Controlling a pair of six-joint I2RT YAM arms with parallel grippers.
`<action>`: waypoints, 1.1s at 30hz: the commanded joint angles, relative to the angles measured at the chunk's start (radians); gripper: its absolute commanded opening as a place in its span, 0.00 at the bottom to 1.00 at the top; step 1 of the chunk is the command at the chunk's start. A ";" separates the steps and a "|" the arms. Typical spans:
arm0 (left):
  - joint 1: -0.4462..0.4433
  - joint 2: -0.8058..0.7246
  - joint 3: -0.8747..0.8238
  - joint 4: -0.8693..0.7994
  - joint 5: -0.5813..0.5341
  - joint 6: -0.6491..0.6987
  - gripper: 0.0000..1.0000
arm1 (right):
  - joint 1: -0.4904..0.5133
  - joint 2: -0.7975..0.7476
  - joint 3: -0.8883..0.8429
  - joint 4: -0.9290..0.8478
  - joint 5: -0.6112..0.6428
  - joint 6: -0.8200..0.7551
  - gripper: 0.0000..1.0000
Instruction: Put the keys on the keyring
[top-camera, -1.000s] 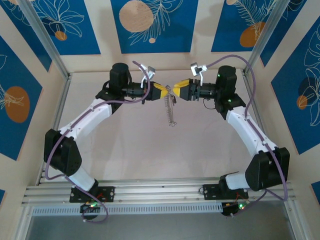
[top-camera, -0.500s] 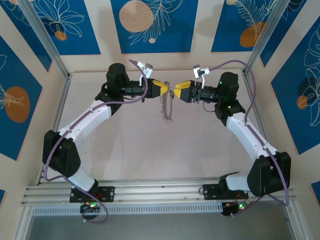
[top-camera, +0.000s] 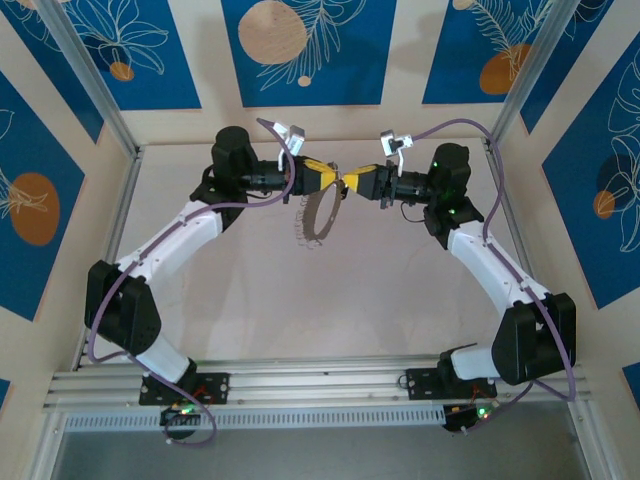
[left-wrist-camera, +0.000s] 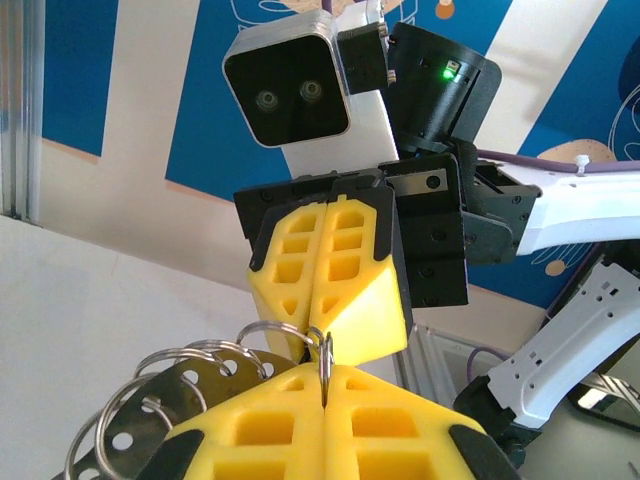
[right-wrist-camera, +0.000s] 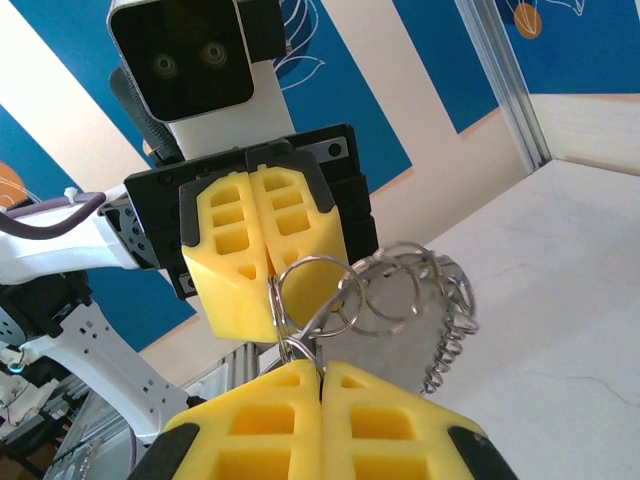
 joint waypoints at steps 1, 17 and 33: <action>-0.006 -0.041 -0.016 0.097 -0.015 -0.037 0.00 | 0.001 0.001 0.013 0.011 -0.017 0.005 0.00; -0.013 -0.038 -0.082 0.336 -0.036 -0.206 0.00 | 0.106 0.113 0.057 0.032 -0.022 0.031 0.00; -0.019 -0.041 -0.177 0.543 -0.160 -0.351 0.00 | 0.033 -0.065 -0.101 0.023 0.069 0.051 0.44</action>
